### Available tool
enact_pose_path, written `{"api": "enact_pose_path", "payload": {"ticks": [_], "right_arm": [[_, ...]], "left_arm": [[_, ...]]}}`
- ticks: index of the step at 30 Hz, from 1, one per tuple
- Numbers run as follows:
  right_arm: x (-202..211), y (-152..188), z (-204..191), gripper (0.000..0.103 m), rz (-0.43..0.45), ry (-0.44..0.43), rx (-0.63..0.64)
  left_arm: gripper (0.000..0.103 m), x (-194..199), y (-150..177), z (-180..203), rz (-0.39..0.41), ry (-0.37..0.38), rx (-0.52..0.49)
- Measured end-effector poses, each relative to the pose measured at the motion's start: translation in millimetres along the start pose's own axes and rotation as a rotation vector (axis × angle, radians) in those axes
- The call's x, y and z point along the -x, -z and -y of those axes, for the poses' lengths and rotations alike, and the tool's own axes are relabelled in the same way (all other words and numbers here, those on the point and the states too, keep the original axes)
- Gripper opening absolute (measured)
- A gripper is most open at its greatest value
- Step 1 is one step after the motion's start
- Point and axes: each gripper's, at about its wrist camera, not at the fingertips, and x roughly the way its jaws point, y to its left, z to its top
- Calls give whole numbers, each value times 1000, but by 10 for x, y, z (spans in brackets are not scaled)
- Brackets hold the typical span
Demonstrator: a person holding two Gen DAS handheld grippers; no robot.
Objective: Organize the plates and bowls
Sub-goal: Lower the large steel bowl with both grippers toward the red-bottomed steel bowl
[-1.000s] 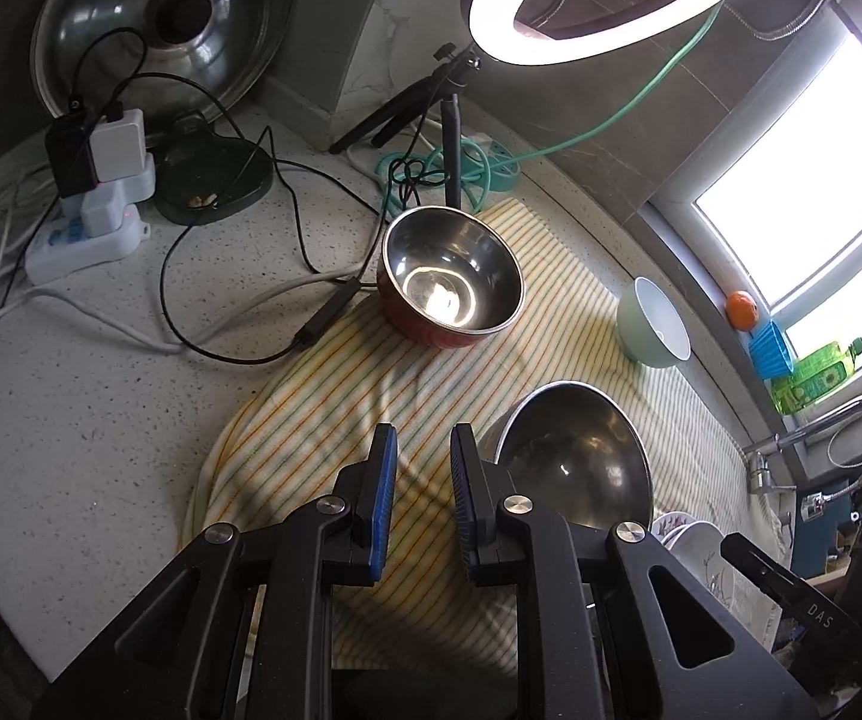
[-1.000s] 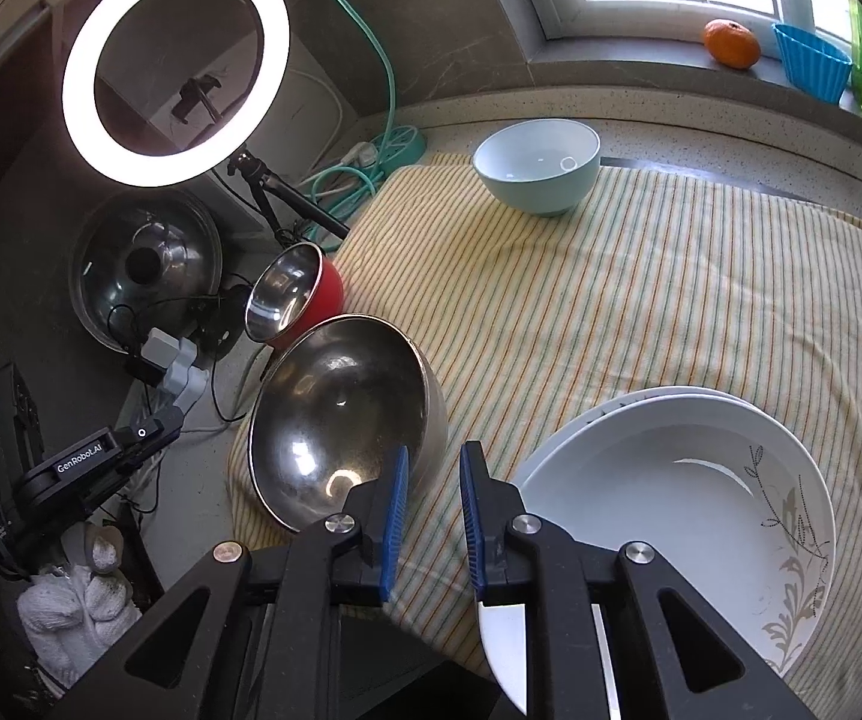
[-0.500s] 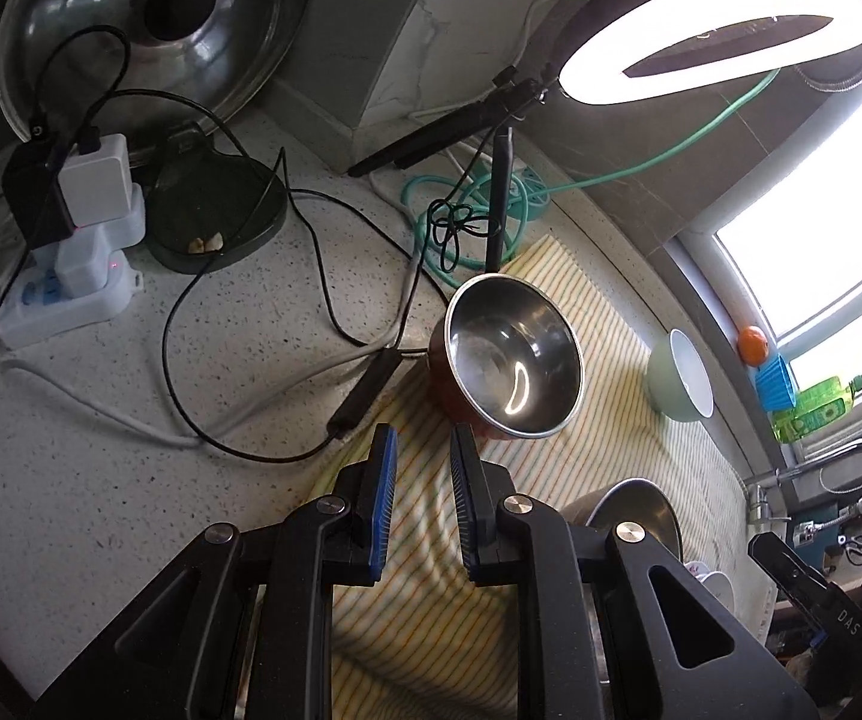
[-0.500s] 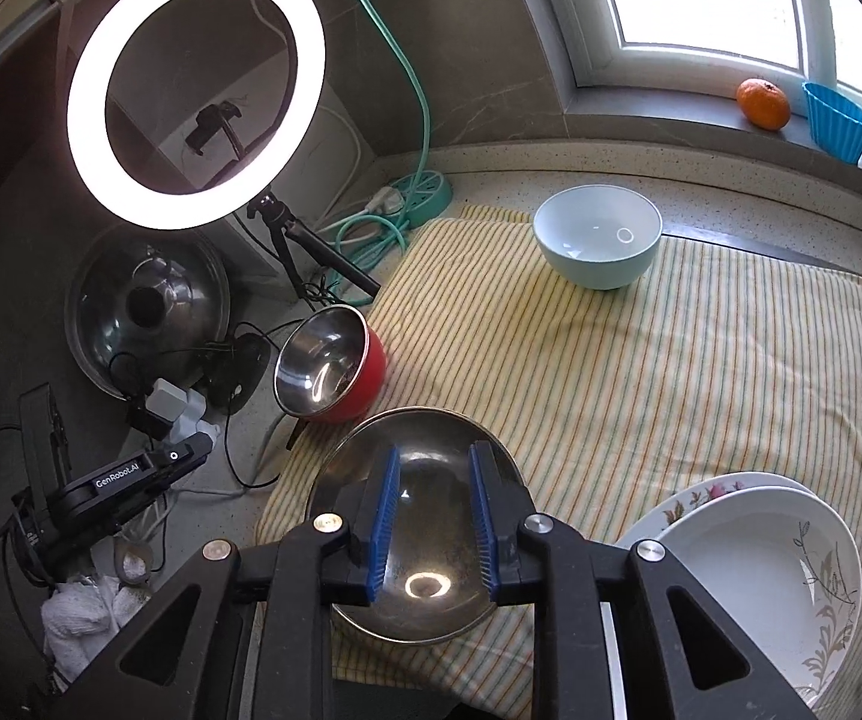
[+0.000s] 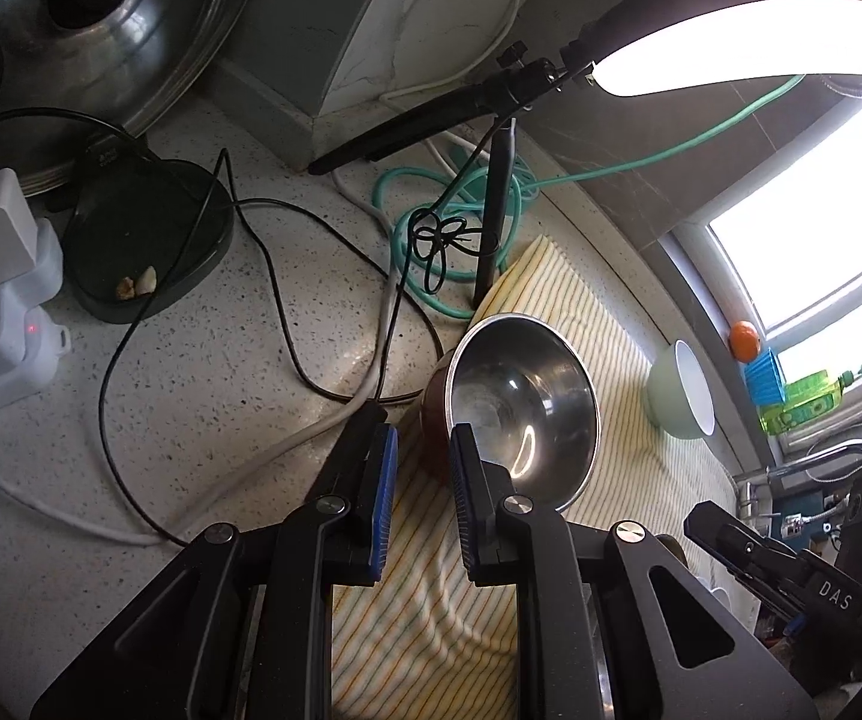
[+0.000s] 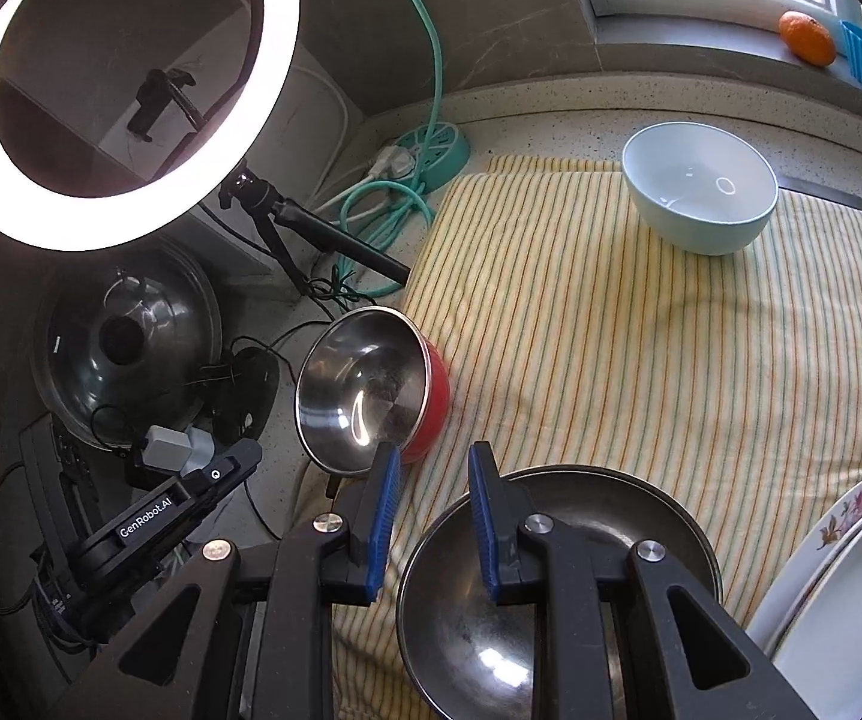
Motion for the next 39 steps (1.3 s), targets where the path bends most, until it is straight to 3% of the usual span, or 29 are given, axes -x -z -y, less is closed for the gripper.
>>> {"api": "enact_pose_path", "payload": {"ticks": [14,26,35,39], "right_arm": [[-536,-338,-37,21,-69,20,-56],[-740,-391,-26,21,-119,63,-48],[-800,-385,-49,12,-130,68,-33],[-808,-381,-46,5,-132,63,-30]], "left_arm": [[16,-296,-173,-18,-48,3,-5],[16,-418,-215,8,-69,10,-21],[16,-449,-219,29,-66,4,-36],[11,-462,-206,51,-66,7,-41]]}}
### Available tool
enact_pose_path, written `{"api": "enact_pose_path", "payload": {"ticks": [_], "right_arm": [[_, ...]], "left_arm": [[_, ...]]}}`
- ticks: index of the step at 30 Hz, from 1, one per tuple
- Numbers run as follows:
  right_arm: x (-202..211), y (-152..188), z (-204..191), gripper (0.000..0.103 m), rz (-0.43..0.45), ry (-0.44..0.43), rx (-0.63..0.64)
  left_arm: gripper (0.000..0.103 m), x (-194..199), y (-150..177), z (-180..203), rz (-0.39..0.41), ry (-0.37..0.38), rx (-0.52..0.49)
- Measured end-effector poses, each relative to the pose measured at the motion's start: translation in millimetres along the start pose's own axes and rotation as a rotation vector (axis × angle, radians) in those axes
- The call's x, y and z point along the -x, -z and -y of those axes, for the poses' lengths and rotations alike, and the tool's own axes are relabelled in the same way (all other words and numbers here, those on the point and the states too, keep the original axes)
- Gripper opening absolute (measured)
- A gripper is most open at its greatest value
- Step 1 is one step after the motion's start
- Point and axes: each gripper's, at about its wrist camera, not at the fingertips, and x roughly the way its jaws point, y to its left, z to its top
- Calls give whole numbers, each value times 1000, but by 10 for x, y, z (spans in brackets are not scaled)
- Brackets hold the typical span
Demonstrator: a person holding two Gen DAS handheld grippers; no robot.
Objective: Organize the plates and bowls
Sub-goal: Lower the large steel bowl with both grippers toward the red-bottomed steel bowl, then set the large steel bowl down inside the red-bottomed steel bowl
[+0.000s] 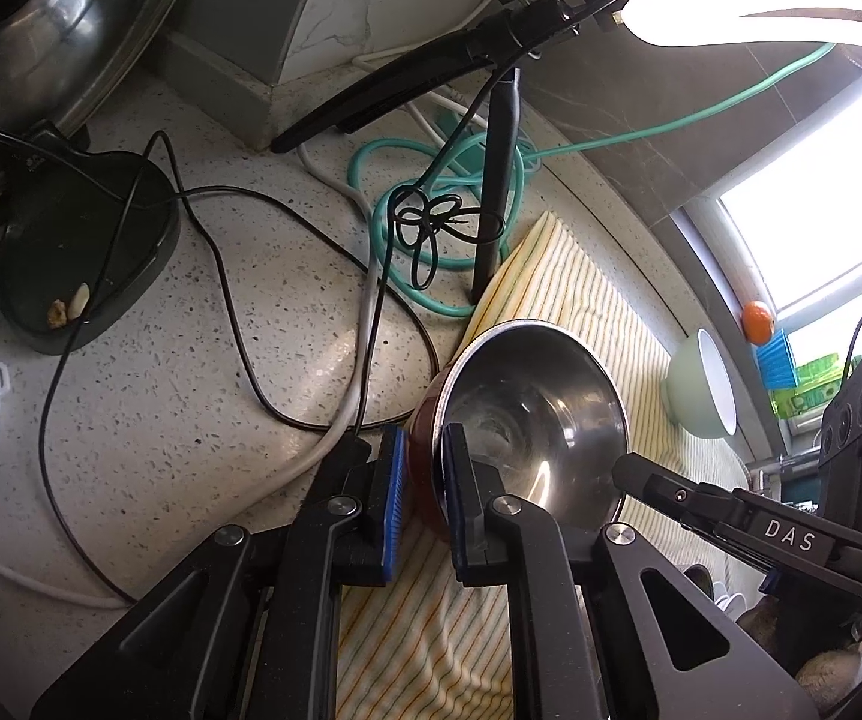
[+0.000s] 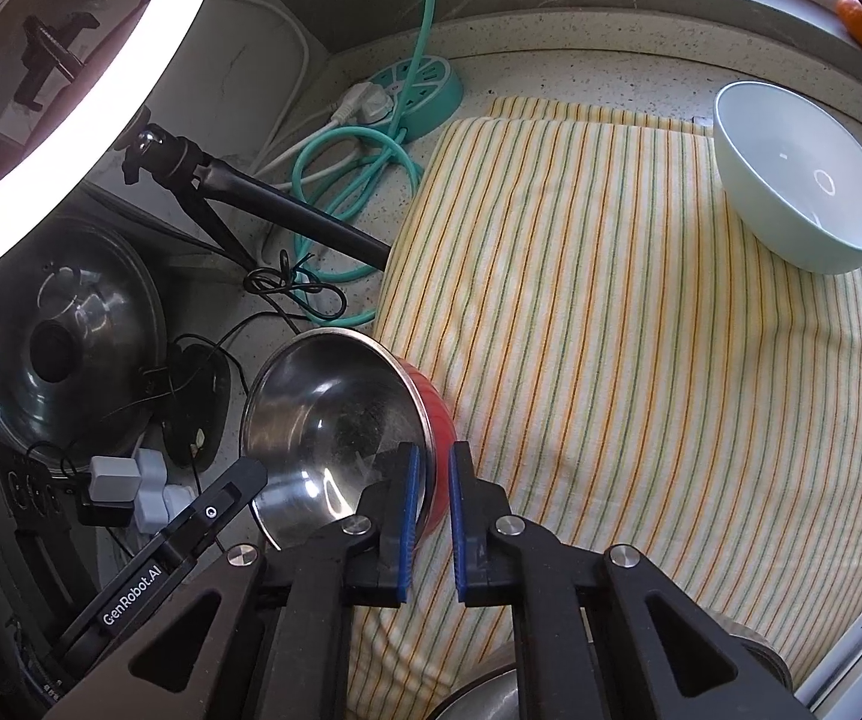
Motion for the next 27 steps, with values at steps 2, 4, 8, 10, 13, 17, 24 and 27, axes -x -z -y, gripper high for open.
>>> {"api": "enact_pose_path", "payload": {"ticks": [2,4,8,10,13,17,24,27], "right_arm": [[5,1,-9,4,2,-1,4],[7,0,-22,4,4,1,9],[3,-2,2,4,4,5,1],[8,7,27,4,3,0,-9],[49,21,23,4,14,6,-6],[142,34,38,4,32,-3,-14],[313,101,38,4,57,-14,-4],[395,134,50,4,66,-26,-4]], "left_arm": [[10,-8,7,25,-1,3,-8],[9,-10,12,63,1,-2,-22],[9,10,7,90,9,4,-28],[9,26,6,104,13,4,-34],[9,43,11,126,16,8,-41],[9,89,31,168,21,19,-48],[9,196,73,257,36,27,-59],[9,257,101,308,46,30,-64]]}}
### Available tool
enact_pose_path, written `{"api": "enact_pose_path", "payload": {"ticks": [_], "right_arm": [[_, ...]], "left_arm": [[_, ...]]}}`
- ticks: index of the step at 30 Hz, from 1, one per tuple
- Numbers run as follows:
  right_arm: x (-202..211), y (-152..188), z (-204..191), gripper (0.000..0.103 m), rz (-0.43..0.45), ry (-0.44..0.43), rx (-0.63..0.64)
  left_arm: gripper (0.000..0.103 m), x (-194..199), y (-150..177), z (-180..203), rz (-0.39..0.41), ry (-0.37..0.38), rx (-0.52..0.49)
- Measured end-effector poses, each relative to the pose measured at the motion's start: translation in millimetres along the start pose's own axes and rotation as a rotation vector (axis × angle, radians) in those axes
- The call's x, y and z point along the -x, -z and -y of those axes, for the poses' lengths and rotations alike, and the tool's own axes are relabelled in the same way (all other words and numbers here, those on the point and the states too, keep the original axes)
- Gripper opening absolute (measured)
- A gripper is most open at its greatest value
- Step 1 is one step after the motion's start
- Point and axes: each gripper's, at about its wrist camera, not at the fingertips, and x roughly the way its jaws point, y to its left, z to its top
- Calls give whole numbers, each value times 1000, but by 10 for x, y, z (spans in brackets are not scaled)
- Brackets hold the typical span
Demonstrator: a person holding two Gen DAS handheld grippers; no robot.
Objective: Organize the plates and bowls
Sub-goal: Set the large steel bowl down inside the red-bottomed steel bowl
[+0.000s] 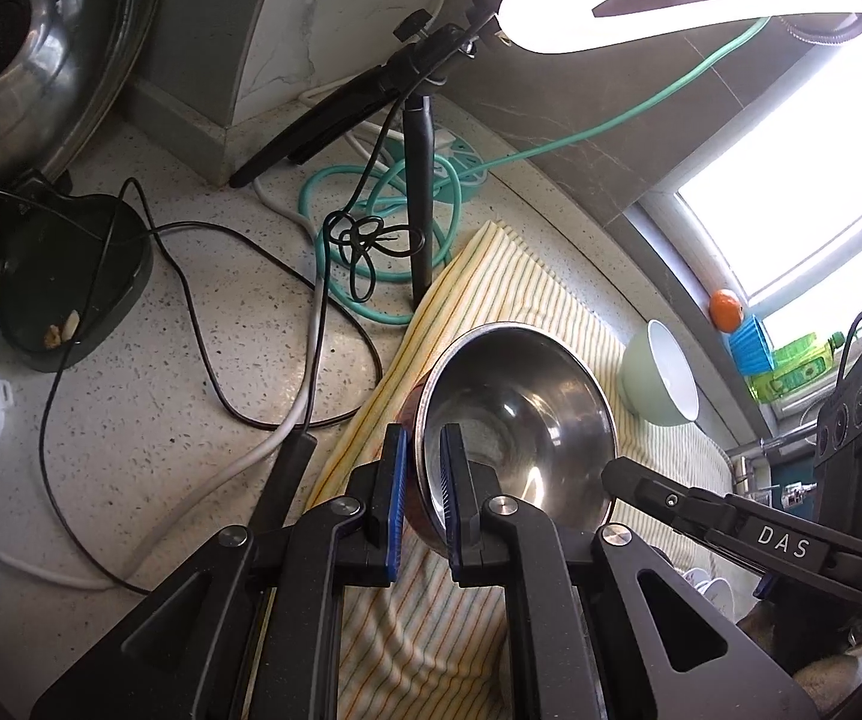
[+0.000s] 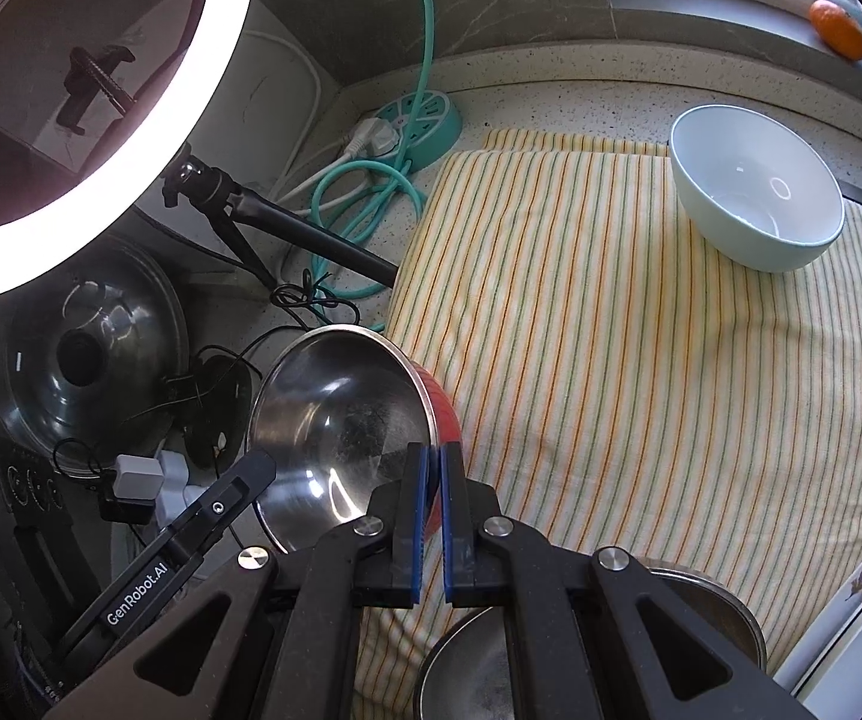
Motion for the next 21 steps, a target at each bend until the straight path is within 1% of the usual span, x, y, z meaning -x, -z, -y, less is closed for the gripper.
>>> {"api": "enact_pose_path", "payload": {"ticks": [12,21], "right_arm": [[447,111,75,4,38,-49,31],[732,206,219,4,53,-77,45]], "left_arm": [[9,248,161,259,28,9,-13],[9,382,379,473,37,11,-17]]}}
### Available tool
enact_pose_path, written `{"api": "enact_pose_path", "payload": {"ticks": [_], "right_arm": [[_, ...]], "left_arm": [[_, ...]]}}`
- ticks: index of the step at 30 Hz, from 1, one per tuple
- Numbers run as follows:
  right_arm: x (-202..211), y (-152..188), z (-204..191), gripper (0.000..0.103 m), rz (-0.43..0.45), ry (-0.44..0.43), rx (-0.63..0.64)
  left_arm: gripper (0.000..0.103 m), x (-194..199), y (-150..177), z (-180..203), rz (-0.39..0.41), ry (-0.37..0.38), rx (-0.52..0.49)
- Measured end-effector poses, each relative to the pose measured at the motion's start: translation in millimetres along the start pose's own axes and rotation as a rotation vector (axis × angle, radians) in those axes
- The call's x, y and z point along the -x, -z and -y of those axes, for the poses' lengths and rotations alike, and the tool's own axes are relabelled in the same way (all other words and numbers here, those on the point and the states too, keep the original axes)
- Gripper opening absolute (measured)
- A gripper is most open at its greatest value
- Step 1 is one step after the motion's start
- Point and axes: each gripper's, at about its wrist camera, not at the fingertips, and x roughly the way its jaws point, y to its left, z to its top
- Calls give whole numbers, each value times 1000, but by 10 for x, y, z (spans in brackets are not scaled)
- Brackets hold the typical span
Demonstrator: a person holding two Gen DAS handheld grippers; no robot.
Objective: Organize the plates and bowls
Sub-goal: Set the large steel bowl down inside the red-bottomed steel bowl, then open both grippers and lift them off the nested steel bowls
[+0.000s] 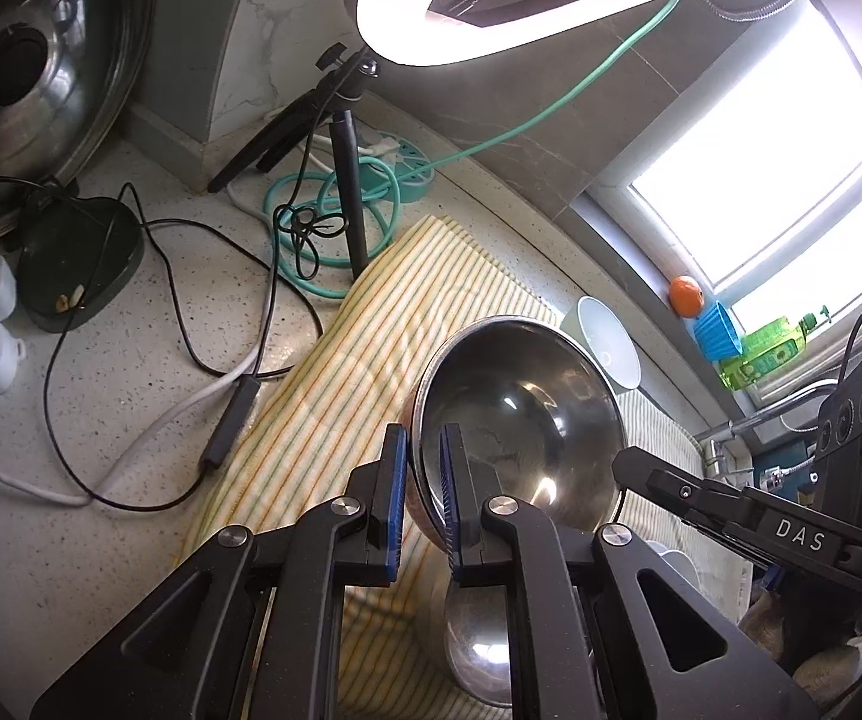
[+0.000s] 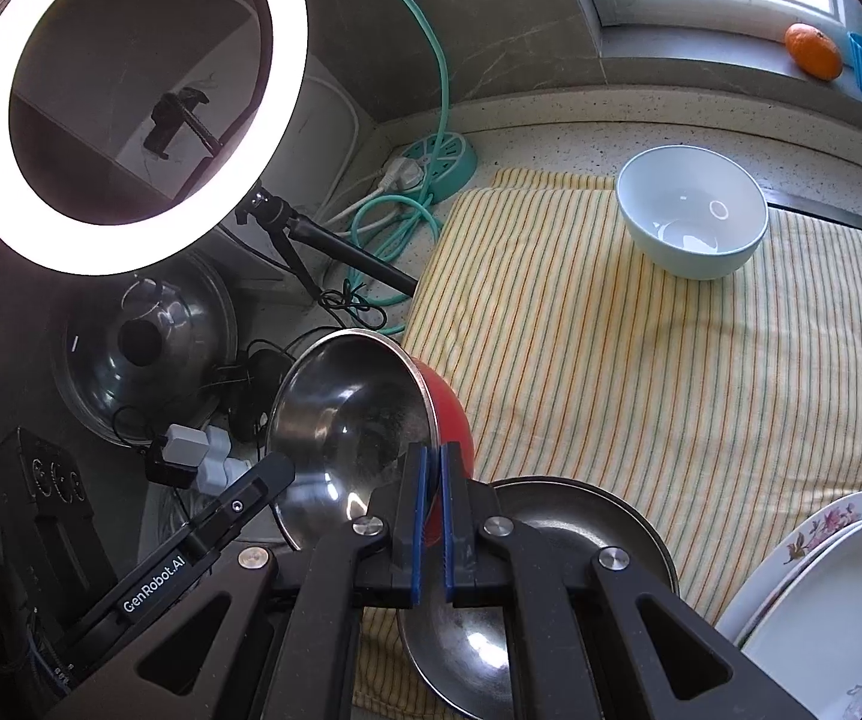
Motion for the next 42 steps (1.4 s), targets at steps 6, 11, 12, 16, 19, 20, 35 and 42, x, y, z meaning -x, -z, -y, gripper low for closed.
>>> {"api": "enact_pose_path", "payload": {"ticks": [6,11,12,16,19,20,35,42], "right_arm": [[172,91,142,4,4,-7,2],[316,185,265,4,10,-4,10],[331,204,292,4,9,-1,10],[363,269,386,4,-1,-3,3],[375,326,444,4,-9,0,-1],[373,348,463,4,-12,0,-3],[225,631,642,5,-70,54,-5],[106,678,664,5,-83,105,18]], "left_arm": [[9,16,186,141,-18,-1,-11],[9,6,301,264,-32,-1,-24],[9,0,318,277,-35,-1,-25],[9,-7,400,328,-46,-1,-30],[9,-11,445,351,-55,-2,-37],[9,-11,458,358,-59,-3,-39],[9,-165,660,388,-134,-46,-90],[9,-299,716,390,-168,-69,-121]]}}
